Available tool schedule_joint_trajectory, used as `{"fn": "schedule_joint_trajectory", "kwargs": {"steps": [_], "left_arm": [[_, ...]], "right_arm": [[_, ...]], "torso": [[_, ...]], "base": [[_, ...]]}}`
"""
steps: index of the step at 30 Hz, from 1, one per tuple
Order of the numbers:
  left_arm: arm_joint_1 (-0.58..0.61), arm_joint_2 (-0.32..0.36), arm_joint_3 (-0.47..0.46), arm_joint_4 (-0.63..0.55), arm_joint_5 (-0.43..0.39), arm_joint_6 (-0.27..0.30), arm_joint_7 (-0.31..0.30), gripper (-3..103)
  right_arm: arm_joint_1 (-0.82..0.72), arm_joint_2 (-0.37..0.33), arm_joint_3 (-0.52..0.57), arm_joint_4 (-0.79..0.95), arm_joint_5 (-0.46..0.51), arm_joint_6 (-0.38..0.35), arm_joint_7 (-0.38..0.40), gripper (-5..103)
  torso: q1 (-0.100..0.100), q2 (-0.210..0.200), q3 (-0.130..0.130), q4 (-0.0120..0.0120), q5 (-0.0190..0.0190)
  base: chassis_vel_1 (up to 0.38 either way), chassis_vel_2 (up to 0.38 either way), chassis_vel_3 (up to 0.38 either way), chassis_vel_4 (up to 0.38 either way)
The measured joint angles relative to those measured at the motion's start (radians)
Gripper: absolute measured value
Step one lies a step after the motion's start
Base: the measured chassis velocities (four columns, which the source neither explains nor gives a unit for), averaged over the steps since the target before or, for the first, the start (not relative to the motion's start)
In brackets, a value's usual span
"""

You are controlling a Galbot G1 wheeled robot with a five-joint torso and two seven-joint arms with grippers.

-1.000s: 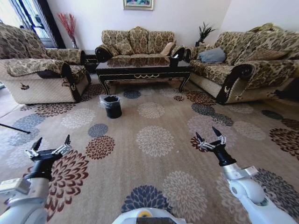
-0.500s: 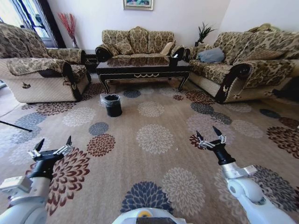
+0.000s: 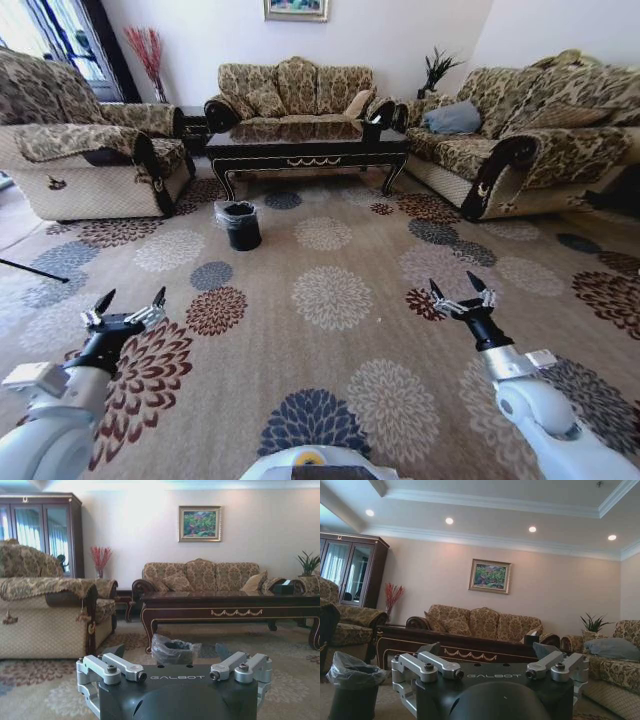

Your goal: Move to the front of the table and pick up the trash from the floor, then place it into the trash bin.

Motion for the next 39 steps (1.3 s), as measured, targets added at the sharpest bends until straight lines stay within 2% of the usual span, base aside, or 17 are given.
{"fn": "schedule_joint_trajectory", "kwargs": {"steps": [3,7,20,25,31,39], "left_arm": [[0.01,-0.017,0.014,0.001,0.015,-0.001,-0.032,100],[0.034,-0.027,0.007,-0.036,0.028,-0.005,-0.067,100],[0.063,-0.062,0.005,-0.066,0.053,-0.031,-0.086,100],[0.069,-0.072,0.005,-0.065,0.039,-0.034,-0.088,100],[0.075,-0.078,0.0,-0.065,0.024,-0.041,-0.066,100],[0.078,-0.07,-0.015,-0.051,0.005,-0.054,0.004,100]], "right_arm": [[-0.005,0.0,-0.002,0.021,0.024,-0.001,0.011,100],[-0.022,0.004,0.009,0.036,0.028,0.01,-0.017,100],[-0.05,0.026,0.015,0.046,-0.001,0.039,-0.025,100],[-0.053,0.025,0.017,0.05,0.002,0.046,-0.028,100],[-0.055,0.025,0.019,0.051,0.004,0.052,-0.036,100],[-0.044,0.025,0.019,0.045,0.006,0.052,-0.037,100]], "torso": [[0.0,0.0,0.0,0.0002,0.0],[0.0,0.0,0.0,0.0,0.0001],[0.0,0.0,0.0,0.0001,0.0],[0.0,0.0,0.0,0.0,0.0],[0.0,0.0,0.0,0.0,0.0],[0.004,0.015,0.01,0.0,0.0]], "base": [[0.0,0.0,0.0,0.0],[0.0,0.0,0.0,0.0],[0.0,0.0,0.0,0.0],[0.0,0.0,0.0,0.0],[0.0,0.0,0.0,0.0],[0.0,0.0,0.0,0.0]]}}
